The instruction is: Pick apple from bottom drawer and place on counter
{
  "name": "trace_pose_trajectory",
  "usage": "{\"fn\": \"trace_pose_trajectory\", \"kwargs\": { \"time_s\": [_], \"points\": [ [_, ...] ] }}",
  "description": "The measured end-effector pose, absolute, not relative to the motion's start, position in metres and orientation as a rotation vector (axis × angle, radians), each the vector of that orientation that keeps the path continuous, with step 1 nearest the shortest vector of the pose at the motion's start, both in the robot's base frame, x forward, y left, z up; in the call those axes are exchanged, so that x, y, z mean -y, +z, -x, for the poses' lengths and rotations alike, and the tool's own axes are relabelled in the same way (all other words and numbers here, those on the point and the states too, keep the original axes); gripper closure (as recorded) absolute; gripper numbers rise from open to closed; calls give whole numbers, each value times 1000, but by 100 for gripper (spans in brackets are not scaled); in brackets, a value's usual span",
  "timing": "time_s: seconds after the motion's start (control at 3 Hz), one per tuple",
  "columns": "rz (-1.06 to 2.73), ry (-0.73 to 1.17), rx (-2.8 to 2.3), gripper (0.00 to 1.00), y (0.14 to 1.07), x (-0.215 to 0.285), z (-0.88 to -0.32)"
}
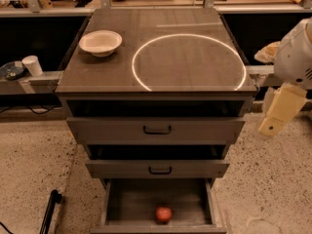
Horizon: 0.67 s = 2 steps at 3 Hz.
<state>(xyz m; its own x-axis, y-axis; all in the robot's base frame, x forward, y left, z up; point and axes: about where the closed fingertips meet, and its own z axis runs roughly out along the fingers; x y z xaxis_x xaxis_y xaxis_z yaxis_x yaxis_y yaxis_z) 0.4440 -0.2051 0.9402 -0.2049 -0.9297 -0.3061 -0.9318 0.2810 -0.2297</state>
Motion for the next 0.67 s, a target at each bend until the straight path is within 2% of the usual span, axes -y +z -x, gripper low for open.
{"fn": "trace_pose_trajectory", "kwargs": {
  "time_s": [0.67],
  "points": [
    [1490, 475, -2138, 0, 803, 116, -419]
  ]
}}
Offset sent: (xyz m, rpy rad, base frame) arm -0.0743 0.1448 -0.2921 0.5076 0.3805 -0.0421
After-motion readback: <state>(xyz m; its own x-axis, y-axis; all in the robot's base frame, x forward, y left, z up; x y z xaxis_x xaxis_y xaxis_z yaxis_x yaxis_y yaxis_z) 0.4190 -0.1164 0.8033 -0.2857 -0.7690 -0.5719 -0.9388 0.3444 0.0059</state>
